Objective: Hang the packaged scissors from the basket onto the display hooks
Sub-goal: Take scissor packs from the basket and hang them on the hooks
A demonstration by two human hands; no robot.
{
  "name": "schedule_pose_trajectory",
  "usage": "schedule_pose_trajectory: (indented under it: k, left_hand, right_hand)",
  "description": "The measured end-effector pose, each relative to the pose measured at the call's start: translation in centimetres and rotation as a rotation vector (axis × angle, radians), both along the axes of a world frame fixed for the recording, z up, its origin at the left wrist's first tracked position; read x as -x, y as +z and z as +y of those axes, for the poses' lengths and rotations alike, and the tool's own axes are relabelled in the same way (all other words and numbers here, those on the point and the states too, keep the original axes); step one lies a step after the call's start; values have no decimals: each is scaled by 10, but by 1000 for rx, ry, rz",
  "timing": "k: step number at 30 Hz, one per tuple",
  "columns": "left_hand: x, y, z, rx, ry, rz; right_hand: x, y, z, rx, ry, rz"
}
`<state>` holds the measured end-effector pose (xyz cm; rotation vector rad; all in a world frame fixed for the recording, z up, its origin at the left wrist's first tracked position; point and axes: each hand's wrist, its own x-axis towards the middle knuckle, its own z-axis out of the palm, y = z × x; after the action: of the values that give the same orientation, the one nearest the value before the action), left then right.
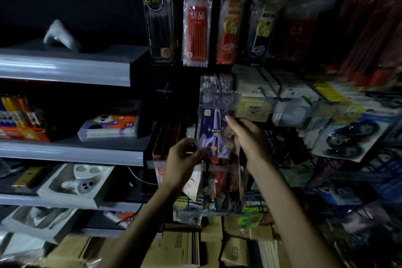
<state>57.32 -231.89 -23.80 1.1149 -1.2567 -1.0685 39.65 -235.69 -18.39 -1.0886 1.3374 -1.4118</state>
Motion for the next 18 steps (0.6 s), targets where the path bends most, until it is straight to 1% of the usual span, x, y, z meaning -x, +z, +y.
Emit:
schedule_pose_trajectory:
  k: [4,7,9,10,14,18]
  left_hand:
    - [3,0,-1,-14,29,47]
    - [8,-4,-1,-26,97,136]
    - [14,-5,0,-26,132,172]
    - [16,-7,1,-25,151,174]
    - [19,-15,-1,7,185,167]
    - [22,-13,-1,-23,199,167]
  right_hand:
    - [4,-18,22,30,-13,137]
    - [2,-35,37,71,-8,120]
    - [-1,-48,42,96,-23,169]
    - [-3,-55,43,100,-34,187]
    - [-7,-63,48,73,-89,132]
    - [-7,-66,46,52,-86,175]
